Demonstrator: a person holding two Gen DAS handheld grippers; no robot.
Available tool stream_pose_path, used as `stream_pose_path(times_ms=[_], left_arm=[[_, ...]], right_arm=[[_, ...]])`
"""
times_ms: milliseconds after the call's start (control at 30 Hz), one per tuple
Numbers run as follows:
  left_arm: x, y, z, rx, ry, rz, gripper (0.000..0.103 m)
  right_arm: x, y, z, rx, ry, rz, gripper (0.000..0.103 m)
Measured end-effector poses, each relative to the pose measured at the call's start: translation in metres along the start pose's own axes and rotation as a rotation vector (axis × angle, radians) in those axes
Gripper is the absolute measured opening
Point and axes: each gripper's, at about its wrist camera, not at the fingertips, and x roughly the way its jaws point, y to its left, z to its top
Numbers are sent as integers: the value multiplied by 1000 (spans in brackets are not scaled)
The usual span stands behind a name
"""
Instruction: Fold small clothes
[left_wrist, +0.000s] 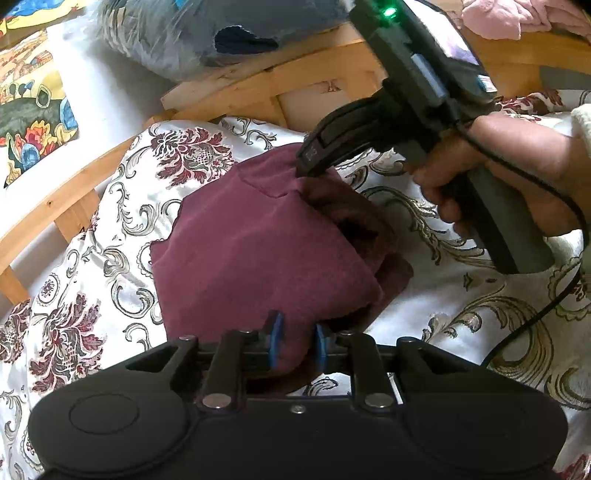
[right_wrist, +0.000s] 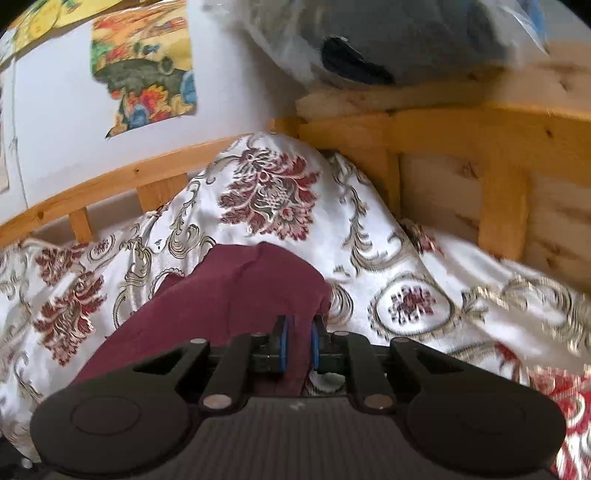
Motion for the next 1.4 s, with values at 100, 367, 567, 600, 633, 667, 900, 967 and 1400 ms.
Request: stream_pose_path(times_ms=[100,367,567,600,633,667,900,967,1400], left_arm=[[-1,0,0,-5,1,-6,23],[-11,18,5,-158,-8,-73,45],[-26,47,6,-375,-66,-55,85],[-26,52,5,-403,-68,-29,88],[-25,58,5,-438,-64,-2,92],[-23,63,4,-469,-53,17,94],[8,105,-12,-739,81,70,98],[20,113,-19,-794,132,33,101],[41,116,-35,-892,193,-41,103]], right_arm=[[6,-3,-3,24,18,-5,15],[5,-10,-4,53,15,2,22],[7,-12,-6,61,12,-14,33],[8,-13,-6,64,12,-17,37],[9,-14,-7,70,12,-22,41],[9,-15,-7,77,12,-27,43],[9,-16,-8,83,10,-40,52],[10,-16,-8,83,12,-42,53],[11,-17,-7,84,17,-50,60]])
